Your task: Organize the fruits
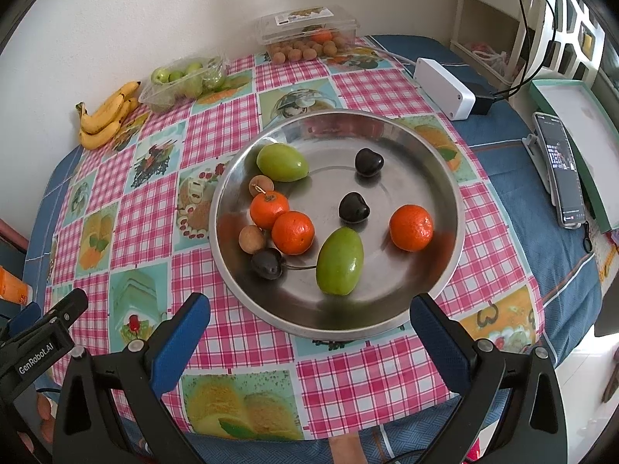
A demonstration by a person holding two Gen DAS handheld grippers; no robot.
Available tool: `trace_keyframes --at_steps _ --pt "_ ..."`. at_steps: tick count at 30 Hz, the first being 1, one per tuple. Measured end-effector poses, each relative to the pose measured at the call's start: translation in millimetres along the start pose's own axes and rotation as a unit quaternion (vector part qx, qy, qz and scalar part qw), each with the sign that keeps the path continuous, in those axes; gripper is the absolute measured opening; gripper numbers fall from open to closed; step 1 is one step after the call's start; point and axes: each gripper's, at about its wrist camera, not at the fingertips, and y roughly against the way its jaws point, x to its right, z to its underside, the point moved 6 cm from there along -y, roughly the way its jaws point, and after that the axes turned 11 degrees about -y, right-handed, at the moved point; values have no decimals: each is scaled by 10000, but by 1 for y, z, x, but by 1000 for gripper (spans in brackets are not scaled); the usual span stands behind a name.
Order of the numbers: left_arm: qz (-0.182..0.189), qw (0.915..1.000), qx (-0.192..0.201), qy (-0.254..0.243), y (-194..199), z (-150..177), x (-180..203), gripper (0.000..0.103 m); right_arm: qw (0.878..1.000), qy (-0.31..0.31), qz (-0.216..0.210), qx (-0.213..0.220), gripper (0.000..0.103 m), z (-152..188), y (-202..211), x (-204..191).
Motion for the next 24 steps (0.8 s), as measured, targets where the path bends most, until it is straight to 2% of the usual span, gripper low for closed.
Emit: trace_keyframes --at_steps 24 --pt "-2 10000 -28 2 -1 1 -2 103 10000 52 7 -57 103 2 -2 -2"
